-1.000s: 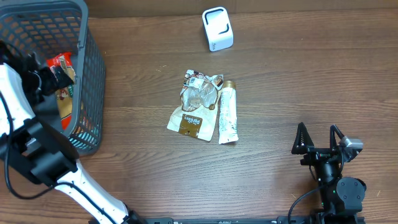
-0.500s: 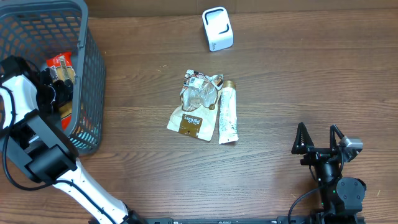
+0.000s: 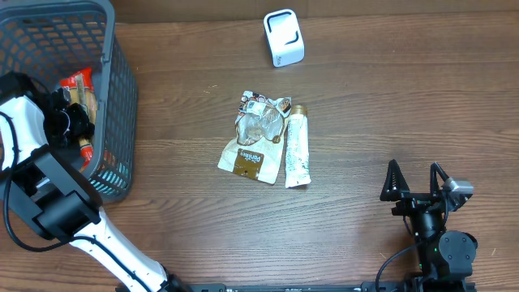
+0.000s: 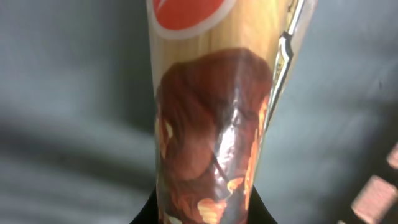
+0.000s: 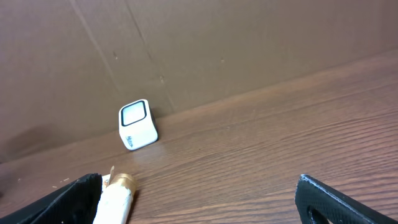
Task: Scan the item barcode
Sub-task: 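Reach the left gripper into the basket and grasp the snack bar, then lift the snack bar out and lay it beside the tube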
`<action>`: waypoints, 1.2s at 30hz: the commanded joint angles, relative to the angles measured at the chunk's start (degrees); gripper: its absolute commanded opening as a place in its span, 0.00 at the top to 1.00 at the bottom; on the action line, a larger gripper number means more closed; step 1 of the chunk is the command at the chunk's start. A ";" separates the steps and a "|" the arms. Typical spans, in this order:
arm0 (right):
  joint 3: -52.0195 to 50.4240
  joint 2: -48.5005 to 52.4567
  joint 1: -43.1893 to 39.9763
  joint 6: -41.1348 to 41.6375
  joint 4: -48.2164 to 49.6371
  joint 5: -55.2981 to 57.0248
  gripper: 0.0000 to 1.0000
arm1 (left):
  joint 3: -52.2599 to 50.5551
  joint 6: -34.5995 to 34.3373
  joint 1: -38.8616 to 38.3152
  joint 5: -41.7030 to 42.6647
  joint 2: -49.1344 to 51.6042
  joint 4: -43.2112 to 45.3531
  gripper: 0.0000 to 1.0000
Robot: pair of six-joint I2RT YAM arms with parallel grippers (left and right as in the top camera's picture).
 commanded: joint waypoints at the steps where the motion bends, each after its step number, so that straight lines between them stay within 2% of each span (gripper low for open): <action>1: -0.59 -0.46 0.28 -0.24 0.39 0.33 0.00 | 7.15 0.17 -0.44 0.17 -2.54 -3.10 0.96; 8: -0.59 -0.46 0.28 -0.24 0.39 0.33 0.00 | 16.37 0.11 -0.48 0.22 -14.60 -6.23 0.96; 16: -0.59 -0.46 0.28 -0.24 0.39 0.33 0.00 | 17.51 0.11 -2.75 5.22 -30.95 -8.15 0.96; 19: -0.59 -0.46 0.28 -0.24 0.39 0.33 0.00 | 17.49 0.17 -6.88 7.56 -33.99 -10.51 0.96; 23: -0.59 -0.46 0.28 -0.24 0.39 0.33 0.00 | 16.57 2.25 -16.37 7.67 -33.62 -14.45 0.96; 28: -0.59 -0.46 0.28 -0.24 0.39 0.33 0.00 | 8.20 2.47 -29.11 7.65 -30.97 -14.84 0.96; 31: -0.59 -0.46 0.28 -0.24 0.39 0.33 0.00 | -6.19 -1.53 -40.06 7.65 -28.46 -5.09 0.96; 36: -0.59 -0.46 0.28 -0.24 0.39 0.33 0.00 | -18.75 -8.33 -48.85 7.76 -25.55 9.49 0.96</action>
